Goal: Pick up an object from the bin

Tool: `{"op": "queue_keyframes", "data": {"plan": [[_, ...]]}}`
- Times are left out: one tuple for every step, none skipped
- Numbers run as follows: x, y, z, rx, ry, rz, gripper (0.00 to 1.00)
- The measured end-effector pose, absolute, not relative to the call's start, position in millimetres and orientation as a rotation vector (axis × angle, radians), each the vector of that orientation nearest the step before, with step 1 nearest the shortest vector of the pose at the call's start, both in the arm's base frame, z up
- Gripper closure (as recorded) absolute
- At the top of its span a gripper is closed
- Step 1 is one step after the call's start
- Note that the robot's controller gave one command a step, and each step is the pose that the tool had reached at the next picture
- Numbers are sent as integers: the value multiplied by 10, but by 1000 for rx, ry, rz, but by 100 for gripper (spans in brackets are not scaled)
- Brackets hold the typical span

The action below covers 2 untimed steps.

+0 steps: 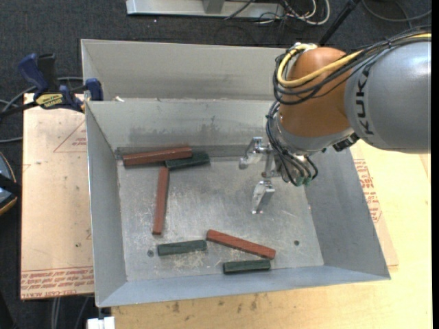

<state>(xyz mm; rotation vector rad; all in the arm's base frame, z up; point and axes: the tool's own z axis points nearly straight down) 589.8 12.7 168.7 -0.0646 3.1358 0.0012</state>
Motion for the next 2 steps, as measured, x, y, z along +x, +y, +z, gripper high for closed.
{"op": "queue_keyframes", "data": {"plan": [[5865, 371, 1335, 46, 3143, 2, 0], [5493, 300, 1304, -76, 3140, 2, 0]]}}
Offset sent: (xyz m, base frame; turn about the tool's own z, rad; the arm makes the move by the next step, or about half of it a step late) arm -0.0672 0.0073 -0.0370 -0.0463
